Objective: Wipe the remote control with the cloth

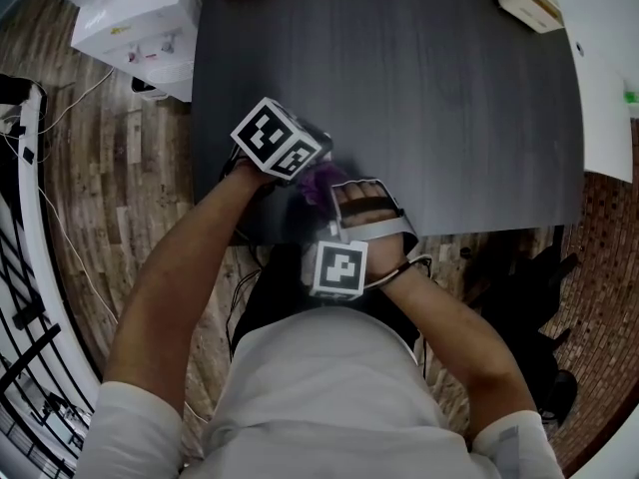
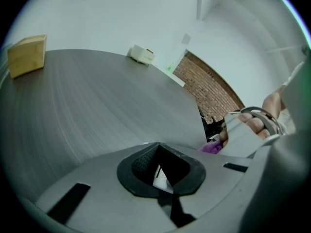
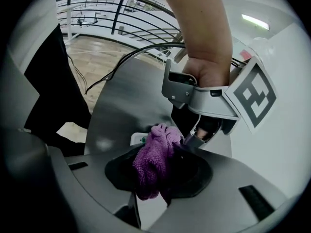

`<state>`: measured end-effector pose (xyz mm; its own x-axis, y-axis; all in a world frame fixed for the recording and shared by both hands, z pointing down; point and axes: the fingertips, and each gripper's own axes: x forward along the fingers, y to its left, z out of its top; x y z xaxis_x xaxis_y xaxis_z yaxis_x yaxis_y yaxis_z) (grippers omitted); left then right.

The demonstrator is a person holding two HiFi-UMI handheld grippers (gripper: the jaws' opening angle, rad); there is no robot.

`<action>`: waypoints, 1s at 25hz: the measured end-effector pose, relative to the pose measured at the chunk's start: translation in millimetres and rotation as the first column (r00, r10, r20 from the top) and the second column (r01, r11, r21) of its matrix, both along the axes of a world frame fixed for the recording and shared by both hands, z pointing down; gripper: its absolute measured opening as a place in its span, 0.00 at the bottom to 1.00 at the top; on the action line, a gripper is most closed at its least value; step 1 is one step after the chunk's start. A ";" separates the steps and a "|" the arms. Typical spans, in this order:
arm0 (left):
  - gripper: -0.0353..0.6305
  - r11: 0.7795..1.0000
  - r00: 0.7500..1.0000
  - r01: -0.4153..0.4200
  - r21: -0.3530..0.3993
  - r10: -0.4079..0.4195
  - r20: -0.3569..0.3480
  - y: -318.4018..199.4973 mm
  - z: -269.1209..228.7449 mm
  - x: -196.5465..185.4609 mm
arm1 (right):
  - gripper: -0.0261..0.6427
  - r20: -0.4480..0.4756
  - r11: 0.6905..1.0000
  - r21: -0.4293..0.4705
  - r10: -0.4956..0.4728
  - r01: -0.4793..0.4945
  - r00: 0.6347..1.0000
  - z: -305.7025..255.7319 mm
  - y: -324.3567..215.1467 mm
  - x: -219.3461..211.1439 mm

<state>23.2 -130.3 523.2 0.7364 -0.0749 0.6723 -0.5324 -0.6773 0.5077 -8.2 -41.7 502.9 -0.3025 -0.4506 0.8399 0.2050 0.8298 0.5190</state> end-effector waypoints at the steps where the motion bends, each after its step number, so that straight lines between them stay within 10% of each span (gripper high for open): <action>1: 0.06 1.000 1.000 0.002 0.003 -0.002 -0.001 -0.1 0.0 0.2 | 0.23 0.002 1.000 -0.011 0.005 -0.005 1.000 0.0 1.8 1.0; 12: 0.06 1.000 0.999 0.030 0.005 -0.030 0.014 -1.0 1.4 -0.2 | 0.23 0.011 0.995 -0.089 0.047 -0.046 0.999 2.9 29.6 18.9; 20: 0.06 0.998 0.998 0.060 0.003 -0.060 0.000 -1.6 0.4 -0.2 | 0.23 0.029 0.931 -0.344 0.141 -0.123 0.990 10.6 72.2 38.9; 25: 0.06 0.996 0.995 0.093 -0.006 -0.093 -0.035 -2.0 -0.1 -2.4 | 0.23 0.136 0.932 -0.305 0.244 -0.194 0.960 -19.4 46.6 41.0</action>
<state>20.8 -132.2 523.0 0.7494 -0.1411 0.6469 -0.5749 -0.6234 0.5300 32.8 4.9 483.5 -0.3717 -0.2705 0.8881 -0.0687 0.9620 0.2643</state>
